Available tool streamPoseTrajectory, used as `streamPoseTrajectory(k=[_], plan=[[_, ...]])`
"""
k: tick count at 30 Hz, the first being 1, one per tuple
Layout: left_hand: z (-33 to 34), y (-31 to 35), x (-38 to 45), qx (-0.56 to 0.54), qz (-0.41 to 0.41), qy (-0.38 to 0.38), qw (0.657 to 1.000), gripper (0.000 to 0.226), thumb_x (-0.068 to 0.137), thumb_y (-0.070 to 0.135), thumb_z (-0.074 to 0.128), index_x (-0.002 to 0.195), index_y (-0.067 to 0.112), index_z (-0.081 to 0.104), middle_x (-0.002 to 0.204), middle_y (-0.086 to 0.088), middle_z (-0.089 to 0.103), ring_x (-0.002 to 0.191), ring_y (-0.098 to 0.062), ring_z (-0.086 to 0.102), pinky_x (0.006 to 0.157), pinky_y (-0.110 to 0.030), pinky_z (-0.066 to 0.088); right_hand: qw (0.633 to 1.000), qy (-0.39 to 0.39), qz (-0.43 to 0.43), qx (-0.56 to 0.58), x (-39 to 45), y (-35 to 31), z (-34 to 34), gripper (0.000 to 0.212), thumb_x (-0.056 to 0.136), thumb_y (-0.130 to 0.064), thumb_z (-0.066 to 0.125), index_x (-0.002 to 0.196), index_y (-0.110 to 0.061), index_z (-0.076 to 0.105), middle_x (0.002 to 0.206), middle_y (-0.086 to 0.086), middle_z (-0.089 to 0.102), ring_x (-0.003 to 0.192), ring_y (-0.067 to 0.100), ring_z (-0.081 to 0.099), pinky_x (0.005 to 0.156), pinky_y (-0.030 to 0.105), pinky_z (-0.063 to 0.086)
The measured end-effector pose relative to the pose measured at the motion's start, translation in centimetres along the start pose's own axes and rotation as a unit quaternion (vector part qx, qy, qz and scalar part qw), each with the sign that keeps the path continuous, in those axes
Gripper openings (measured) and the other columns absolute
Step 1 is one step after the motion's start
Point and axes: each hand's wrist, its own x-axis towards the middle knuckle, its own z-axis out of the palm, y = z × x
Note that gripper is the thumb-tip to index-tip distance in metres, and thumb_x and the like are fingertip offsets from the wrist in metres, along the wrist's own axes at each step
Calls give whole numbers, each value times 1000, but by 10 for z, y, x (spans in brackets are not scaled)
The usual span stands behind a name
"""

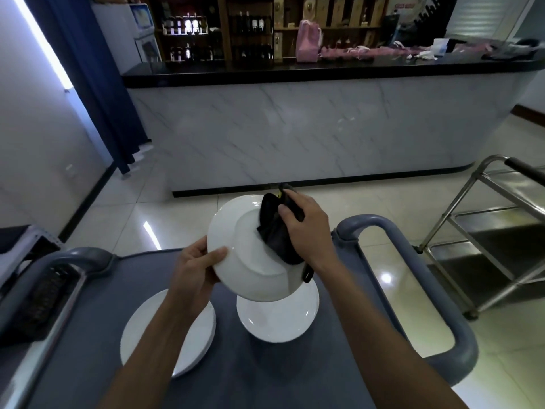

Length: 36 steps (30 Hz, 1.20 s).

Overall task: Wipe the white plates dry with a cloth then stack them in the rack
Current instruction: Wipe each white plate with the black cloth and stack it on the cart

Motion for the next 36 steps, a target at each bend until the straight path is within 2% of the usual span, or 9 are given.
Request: streamPoseTrajectory(k=[2,8,12,15,18,22,29,33,36], plan=[[4,-1,-2,-14,-4,15,1000,36,80,8,63,115,8,71,108,-17,73,92,-29,70,68,-37,61,1000,0,16,20,-2,3,-8,39,95,-29,66,133,-23,63,132,-6,61,120,8,54,104,18,37],[21,-3,-4,-62,14,49,997,34,80,10,64,113,11,71,111,-14,72,94,-25,70,72,-38,61,998,6,33,55,-16,9,-21,43,92,-26,69,134,-24,60,131,-7,59,121,8,53,108,27,41],[37,-7,-3,-72,32,80,994,33,82,7,64,114,11,71,114,-16,71,96,-26,69,77,-42,61,1000,7,-5,-4,-30,11,-18,45,92,-24,68,136,-22,59,138,-2,56,126,17,49,110,29,37],[50,-13,-4,-83,42,95,991,30,81,6,64,109,12,72,111,-15,72,94,-26,70,74,-42,62,998,25,-51,-38,-42,11,-15,39,92,-20,67,132,-24,64,135,-4,59,125,18,50,109,39,41],[61,-18,-6,-91,44,114,988,31,83,5,64,114,10,69,111,-15,73,94,-28,71,68,-40,60,992,39,-108,-55,-57,7,-11,34,94,-15,65,126,-24,69,130,-4,63,123,17,53,102,44,44],[70,-23,-9,-86,45,121,988,34,89,5,62,122,7,65,115,-19,71,98,-33,71,71,-40,60,981,48,-169,-82,-75,2,-7,33,95,-13,64,127,-22,68,132,-1,61,125,20,54,99,46,44],[72,-27,-14,-67,49,129,988,29,95,6,59,124,7,65,115,-16,72,100,-31,72,72,-35,60,962,10,-250,-108,-84,14,-14,34,98,-13,62,131,-21,66,139,3,58,130,25,51,101,49,43],[70,-27,-12,-75,37,124,989,37,80,12,67,117,10,68,113,-14,73,95,-30,72,70,-43,61,971,14,-221,-87,-77,32,-25,37,99,-13,60,134,-22,63,142,0,54,133,20,47,104,47,42],[66,-27,-9,-70,31,115,990,41,78,14,67,118,9,67,116,-15,71,96,-28,70,70,-41,60,980,34,-187,-60,-66,42,-33,37,98,-14,61,134,-23,63,141,-2,55,130,17,48,105,44,42]])
